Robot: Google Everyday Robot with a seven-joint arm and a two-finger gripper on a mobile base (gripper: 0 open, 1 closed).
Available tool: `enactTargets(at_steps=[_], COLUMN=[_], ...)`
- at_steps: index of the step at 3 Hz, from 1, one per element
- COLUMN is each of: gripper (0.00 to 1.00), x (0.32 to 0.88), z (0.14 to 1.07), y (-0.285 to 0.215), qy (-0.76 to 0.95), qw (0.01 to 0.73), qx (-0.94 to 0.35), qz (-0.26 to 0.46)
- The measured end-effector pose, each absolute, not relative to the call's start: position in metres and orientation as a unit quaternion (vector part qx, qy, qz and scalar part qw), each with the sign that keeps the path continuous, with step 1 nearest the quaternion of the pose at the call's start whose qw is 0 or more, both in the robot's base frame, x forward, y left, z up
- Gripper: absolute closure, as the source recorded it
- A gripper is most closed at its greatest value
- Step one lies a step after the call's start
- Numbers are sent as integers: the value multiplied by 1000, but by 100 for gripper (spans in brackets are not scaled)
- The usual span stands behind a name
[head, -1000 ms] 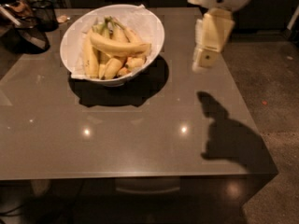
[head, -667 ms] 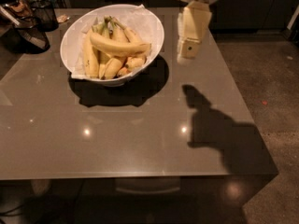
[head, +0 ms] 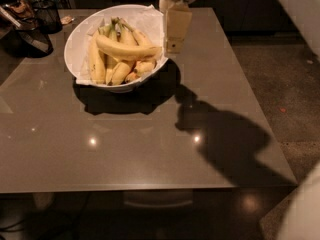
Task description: Pick banana from white bowl
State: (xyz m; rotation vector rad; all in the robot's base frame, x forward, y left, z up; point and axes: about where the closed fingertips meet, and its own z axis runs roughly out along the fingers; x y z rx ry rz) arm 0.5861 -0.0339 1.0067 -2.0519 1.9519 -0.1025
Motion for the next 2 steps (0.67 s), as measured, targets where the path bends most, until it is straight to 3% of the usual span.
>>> enactTargets(at_steps=[1,2], gripper=[18,30], x=[604,618], z=[997,987], y=[-18,-2], qy=[675,668], qw=[145,134], qx=[-722,-731], qz=[-40,-46])
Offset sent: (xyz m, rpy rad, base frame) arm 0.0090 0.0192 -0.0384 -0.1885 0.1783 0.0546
